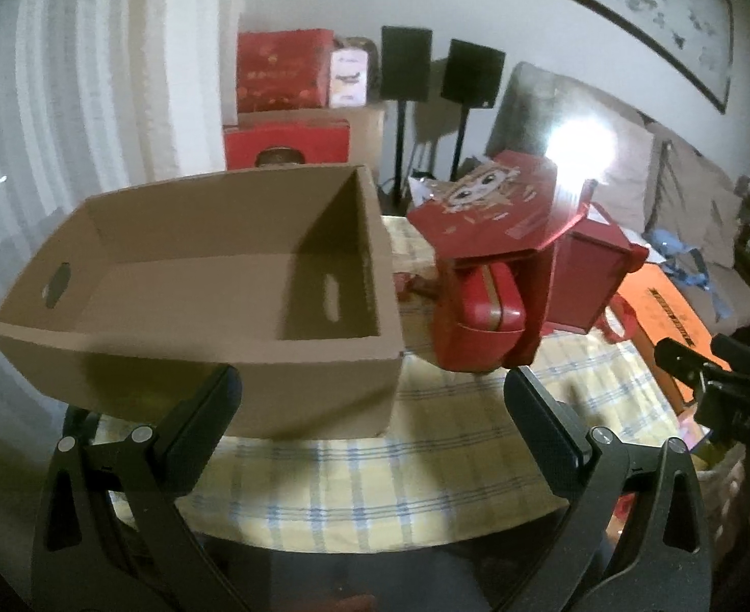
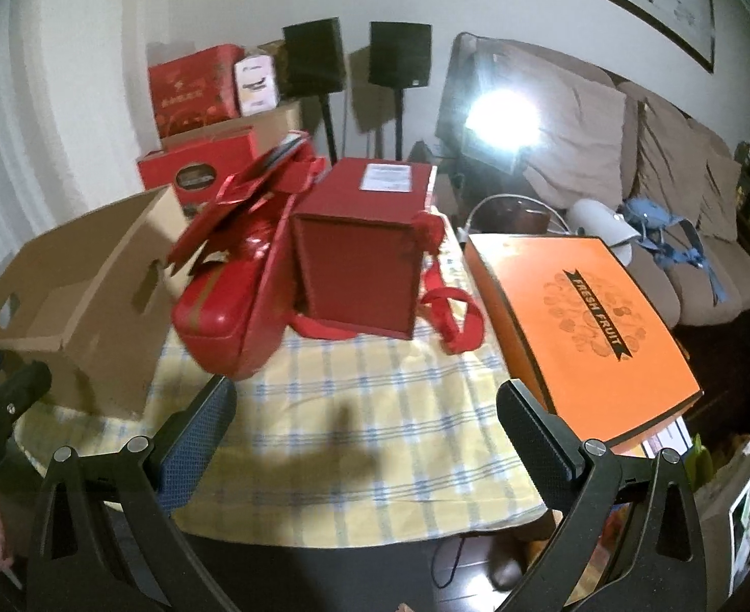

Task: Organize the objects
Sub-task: 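Move both grippers toward the red cat-printed gift bag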

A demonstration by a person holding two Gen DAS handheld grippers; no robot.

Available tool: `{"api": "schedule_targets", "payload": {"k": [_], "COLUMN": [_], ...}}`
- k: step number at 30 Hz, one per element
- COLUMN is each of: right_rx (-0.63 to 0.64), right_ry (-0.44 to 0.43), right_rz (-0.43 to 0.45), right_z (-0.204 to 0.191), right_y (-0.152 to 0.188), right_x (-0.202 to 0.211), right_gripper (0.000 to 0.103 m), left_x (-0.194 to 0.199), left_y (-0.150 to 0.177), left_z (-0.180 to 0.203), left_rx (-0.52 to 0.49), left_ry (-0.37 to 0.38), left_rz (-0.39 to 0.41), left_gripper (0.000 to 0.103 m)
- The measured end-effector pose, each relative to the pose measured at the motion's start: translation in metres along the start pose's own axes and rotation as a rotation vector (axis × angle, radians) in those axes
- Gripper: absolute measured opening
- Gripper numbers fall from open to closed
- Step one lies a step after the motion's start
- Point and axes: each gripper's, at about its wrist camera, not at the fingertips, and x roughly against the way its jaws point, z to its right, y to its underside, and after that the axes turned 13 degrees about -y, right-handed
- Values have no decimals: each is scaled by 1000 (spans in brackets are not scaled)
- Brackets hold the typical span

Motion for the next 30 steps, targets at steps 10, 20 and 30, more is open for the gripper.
{"api": "schedule_targets", "payload": {"k": [10,20,30], "right_rx": [-23,-52,-54], "right_ry": [7,-5,-67], "right_rz": [12,10,6], "right_z": [24,44,46], "right_y": [-7,-11,-19], "right_x": [2,0,-1], "right_gripper": [103,103,102], "left_x": [-6,-16,-18], "left_y": [-9,-14,-39], "left_z": [22,62,68], "left_rx": [-13,-80,-70], "left_ry": [100,137,127], "left_rz": [-11,-2,34], "left_gripper": [102,98,97]}}
